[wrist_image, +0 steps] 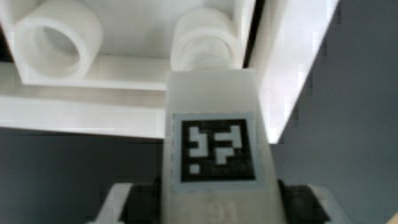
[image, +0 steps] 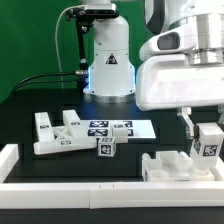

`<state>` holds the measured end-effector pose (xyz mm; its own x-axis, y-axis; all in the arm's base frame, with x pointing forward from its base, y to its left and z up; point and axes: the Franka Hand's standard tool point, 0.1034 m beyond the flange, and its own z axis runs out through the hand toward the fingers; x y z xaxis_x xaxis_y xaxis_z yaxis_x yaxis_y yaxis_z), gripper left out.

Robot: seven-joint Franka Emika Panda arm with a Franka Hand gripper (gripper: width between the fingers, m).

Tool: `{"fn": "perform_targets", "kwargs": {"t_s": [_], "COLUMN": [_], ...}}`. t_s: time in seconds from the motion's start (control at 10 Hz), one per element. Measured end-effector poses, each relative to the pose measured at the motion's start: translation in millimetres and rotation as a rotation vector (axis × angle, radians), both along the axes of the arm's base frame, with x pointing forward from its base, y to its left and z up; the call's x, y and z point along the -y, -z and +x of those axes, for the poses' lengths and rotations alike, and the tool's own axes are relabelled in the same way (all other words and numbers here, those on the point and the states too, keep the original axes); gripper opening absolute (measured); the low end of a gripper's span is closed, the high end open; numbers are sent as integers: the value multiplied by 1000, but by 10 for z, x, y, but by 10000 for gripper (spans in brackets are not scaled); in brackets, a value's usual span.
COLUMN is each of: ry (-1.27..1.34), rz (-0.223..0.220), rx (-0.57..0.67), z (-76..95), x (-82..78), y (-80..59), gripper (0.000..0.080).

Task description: Assemble chair

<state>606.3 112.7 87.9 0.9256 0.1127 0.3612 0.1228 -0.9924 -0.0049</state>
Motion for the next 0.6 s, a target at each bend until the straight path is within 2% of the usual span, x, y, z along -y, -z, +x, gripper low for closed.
{"fn": "perform_targets", "kwargs": {"t_s": [0.3,0.6], "ry": [-2,-9], "rz": [1,4], "rx": [23,93], "z": [8,-73], "x": [-10,-7], "y": [14,24], "gripper": [285,285]}}
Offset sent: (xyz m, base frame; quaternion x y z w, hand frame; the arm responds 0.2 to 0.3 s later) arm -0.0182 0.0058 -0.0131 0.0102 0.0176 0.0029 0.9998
